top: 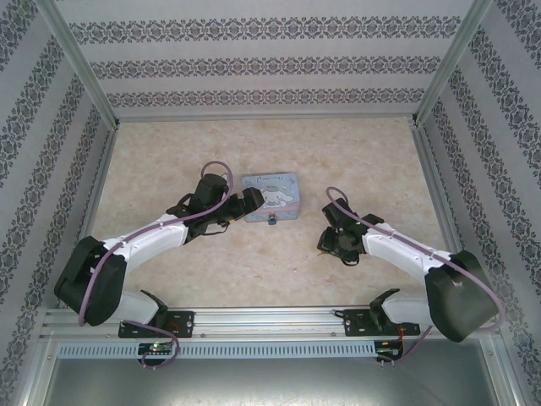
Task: Unlock a padlock with a key
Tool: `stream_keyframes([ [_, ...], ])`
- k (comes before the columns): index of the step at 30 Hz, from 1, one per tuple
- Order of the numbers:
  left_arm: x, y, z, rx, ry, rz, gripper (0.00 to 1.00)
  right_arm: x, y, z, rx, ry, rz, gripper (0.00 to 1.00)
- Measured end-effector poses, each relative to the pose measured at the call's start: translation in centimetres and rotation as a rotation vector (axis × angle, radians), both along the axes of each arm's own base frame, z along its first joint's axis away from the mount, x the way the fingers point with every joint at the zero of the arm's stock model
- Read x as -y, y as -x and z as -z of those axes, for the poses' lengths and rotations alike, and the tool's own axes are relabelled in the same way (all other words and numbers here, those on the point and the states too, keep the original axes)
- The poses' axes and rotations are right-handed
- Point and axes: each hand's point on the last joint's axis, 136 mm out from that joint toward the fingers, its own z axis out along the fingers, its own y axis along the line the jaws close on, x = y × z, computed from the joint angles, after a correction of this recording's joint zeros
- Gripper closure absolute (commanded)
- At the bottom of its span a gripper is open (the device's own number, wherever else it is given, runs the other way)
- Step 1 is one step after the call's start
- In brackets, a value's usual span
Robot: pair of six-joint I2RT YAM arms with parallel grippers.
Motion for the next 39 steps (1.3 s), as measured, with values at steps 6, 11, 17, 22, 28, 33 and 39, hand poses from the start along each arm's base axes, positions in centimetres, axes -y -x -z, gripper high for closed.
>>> stream_keyframes([
  [6, 0.3, -0.1, -0.2, 0.013, 0.018, 0.008, 0.01, -0.8, -0.1, 0.7, -0.026, 0.036, -0.015, 0.49],
  [11, 0.4, 0.4, 0.3, 0.008, 0.019, 0.019, 0.01, -1.2, -0.6, 0.7, -0.026, 0.052, -0.019, 0.50],
  [17, 0.3, 0.6, 0.7, 0.002, 0.017, 0.020, 0.01, -1.0, -0.8, 1.4, -0.046, 0.082, -0.009, 0.54],
  [22, 0.4, 0.6, 0.7, 0.004, 0.020, 0.023, 0.01, -0.7, -0.6, 1.6, -0.066, 0.112, -0.011, 0.59],
  [28, 0.4, 0.6, 0.6, 0.004, 0.021, 0.023, 0.01, -0.9, -0.5, 1.6, -0.054, 0.140, -0.036, 0.64],
  [33, 0.5, 0.7, 0.7, -0.001, 0.023, 0.029, 0.01, -1.2, -0.5, 1.7, -0.046, 0.153, -0.046, 0.80],
  [39, 0.7, 0.8, 1.0, -0.014, 0.026, 0.040, 0.01, -1.8, -0.9, 1.5, -0.031, 0.133, -0.051, 1.00],
])
